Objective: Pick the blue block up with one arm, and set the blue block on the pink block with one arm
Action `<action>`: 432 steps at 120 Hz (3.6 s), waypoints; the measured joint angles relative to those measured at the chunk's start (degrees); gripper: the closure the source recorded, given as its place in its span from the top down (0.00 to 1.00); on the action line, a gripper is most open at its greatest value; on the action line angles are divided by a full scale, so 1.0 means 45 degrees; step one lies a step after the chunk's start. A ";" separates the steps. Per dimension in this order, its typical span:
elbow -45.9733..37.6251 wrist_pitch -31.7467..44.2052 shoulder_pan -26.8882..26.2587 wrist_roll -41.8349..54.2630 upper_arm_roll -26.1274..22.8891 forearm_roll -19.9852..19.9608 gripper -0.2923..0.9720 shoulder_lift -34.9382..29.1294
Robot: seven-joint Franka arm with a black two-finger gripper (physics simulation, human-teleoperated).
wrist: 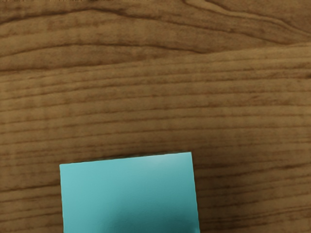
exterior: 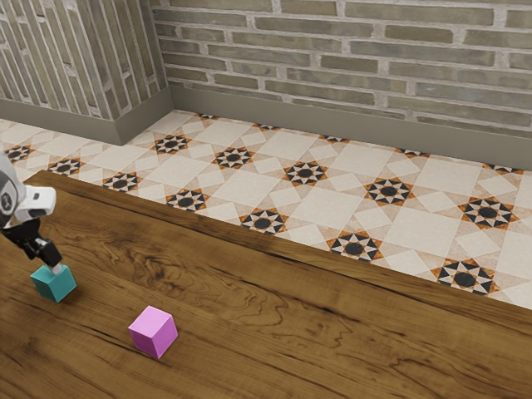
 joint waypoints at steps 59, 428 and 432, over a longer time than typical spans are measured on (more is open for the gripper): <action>-0.0979 0.0415 0.0129 0.0948 -0.0014 -0.0772 0.74 -0.0328; 0.0060 0.1247 -0.1324 0.0685 -0.1125 -0.2463 0.52 -0.0748; 0.0050 0.1136 -0.1383 0.0616 -0.1227 -0.2463 0.52 -0.0829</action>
